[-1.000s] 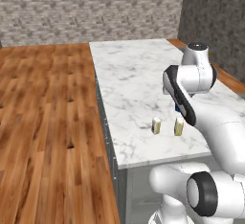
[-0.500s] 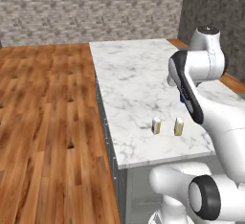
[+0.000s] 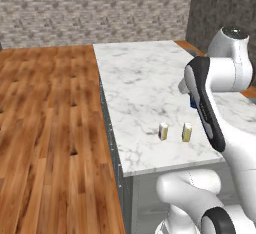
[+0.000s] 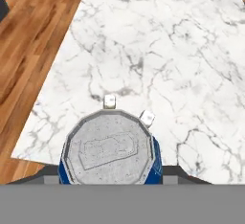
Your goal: Pick the boxed drink, boxed drink, can from the counter and place them in the open cabinet.
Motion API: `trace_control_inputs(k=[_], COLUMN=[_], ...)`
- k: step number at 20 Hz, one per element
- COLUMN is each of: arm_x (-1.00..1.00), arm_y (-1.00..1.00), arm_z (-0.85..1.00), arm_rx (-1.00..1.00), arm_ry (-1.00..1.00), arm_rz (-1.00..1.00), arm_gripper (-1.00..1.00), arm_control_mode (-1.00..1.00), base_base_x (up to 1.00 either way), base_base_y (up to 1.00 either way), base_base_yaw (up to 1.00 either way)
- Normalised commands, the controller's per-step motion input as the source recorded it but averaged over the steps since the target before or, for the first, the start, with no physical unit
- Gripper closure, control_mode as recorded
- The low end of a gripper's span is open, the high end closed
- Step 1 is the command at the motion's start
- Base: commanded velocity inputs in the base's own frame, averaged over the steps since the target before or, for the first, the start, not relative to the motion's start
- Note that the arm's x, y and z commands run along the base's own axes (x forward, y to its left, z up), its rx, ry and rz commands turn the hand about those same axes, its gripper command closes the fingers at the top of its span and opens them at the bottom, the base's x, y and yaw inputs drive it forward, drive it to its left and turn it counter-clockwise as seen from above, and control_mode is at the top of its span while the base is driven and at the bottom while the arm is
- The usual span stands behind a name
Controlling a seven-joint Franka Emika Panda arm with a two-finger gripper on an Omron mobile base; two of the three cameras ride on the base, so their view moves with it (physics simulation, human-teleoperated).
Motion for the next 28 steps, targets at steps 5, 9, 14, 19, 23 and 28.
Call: trace_control_inputs(k=[5, 9, 14, 19, 23, 28], arm_x=[-0.49, -0.33, -0.12, 0.0, -0.11, -0.16], arm_y=[0.07, 0.03, 0.09, 0.05, 0.0, 0.0], arm_z=[0.43, 0.45, 0.37, 0.18, 0.06, 0.0], arm_rx=[-0.01, 0.0, 0.0, 0.01, 0.05, 0.03], arm_ry=[-0.24, -0.2, -0.17, -0.06, -0.08, -0.11], arm_rz=[0.06, 0.0, -0.07, -0.14, -0.11, -0.01], arm_gripper=[1.0, 1.0, 1.0, 1.0, 1.0, 1.0], arm_control_mode=[-1.0, -1.0, -1.0, -1.0, -1.0, -1.0], base_base_x=[0.0, 0.0, 0.0, 0.0, 0.0, 0.0], base_base_y=[0.0, 0.0, 0.0, 0.0, 0.0, 0.0], base_base_yaw=[0.0, 0.0, 0.0, 0.0, 0.0, 0.0])
